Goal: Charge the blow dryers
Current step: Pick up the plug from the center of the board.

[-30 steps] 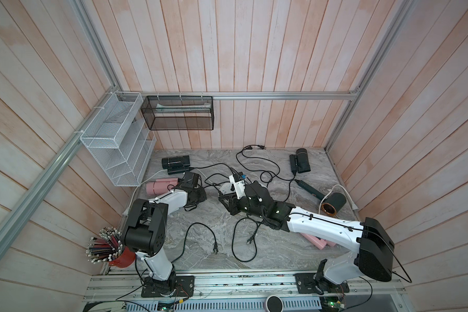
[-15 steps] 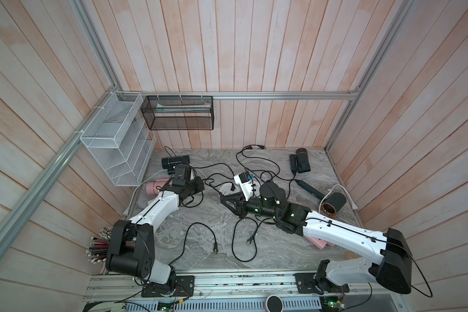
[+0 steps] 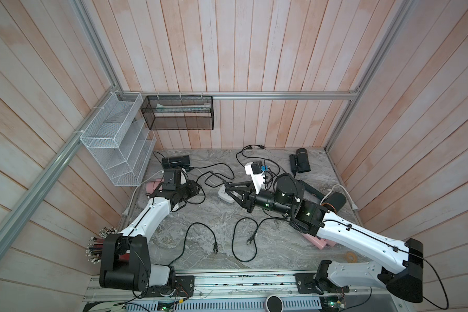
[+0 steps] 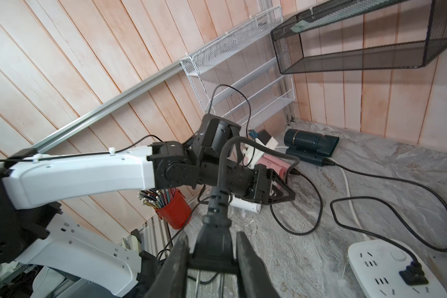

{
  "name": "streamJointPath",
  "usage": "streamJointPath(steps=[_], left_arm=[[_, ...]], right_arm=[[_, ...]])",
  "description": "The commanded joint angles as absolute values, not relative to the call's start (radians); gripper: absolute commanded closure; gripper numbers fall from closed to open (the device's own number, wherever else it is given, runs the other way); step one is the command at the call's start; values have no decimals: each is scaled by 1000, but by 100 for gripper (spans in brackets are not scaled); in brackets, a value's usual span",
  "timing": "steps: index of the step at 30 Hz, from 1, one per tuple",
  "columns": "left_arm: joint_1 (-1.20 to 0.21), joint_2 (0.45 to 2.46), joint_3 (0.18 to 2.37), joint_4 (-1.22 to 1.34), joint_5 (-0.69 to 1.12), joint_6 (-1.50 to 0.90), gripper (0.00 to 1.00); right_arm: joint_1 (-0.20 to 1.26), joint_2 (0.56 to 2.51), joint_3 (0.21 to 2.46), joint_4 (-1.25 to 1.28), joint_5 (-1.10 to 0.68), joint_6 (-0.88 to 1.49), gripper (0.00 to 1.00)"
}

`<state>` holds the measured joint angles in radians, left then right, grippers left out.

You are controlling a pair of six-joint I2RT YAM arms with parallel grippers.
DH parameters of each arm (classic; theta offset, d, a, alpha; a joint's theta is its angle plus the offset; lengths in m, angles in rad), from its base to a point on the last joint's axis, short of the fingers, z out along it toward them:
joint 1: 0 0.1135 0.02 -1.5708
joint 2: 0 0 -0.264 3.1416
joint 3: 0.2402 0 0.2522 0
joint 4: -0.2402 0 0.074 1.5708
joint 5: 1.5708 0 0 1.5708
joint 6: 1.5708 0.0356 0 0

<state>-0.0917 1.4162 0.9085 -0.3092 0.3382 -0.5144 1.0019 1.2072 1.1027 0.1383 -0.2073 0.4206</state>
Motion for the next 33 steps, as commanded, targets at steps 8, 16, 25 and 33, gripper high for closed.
streamJointPath(steps=[8,16,25,33], left_arm=[[-50,1581,1034,-149,405,-531,50],[20,1716,1189,-135,401,-531,49],[71,1833,1263,-123,451,-529,49],[55,1574,1098,-166,515,-561,49]], right_arm=[[989,1157,1100,106,-220,391,78],[987,1228,1045,149,-277,394,78],[978,1361,1051,206,-279,393,80],[974,1443,1059,245,-296,403,81]])
